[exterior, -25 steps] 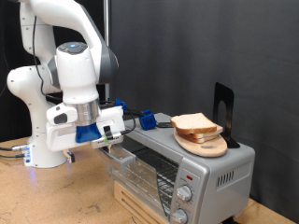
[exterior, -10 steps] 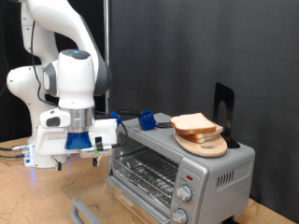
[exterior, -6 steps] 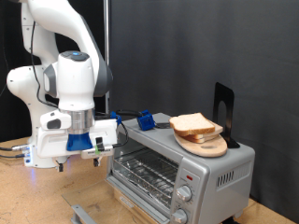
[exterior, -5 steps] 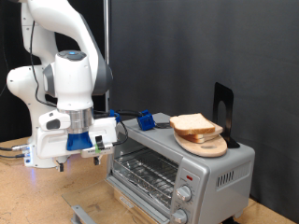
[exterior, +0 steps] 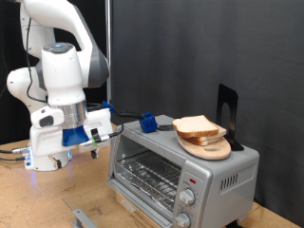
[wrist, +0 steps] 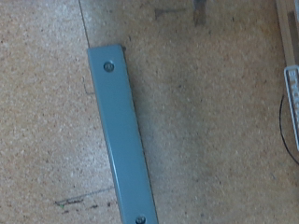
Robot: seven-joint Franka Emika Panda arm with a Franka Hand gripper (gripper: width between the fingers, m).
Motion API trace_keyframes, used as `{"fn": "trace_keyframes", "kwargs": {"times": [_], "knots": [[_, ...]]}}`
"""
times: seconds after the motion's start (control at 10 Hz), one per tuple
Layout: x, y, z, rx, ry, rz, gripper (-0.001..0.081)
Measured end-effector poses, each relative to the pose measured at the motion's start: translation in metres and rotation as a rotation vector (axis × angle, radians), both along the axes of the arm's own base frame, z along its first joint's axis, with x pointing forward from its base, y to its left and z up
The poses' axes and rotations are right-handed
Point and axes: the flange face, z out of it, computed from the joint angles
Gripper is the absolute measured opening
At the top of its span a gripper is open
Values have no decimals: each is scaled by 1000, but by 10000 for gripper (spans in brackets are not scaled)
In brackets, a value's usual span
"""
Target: Make a piece of toast with the oven
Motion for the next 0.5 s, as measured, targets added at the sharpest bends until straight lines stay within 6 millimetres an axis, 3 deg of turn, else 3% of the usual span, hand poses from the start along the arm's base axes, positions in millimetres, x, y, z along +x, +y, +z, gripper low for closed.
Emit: {"fn": "trace_keyframes", "kwargs": {"times": [0.5], "knots": [[-15, -81, 33, 183, -20, 117, 682]]}}
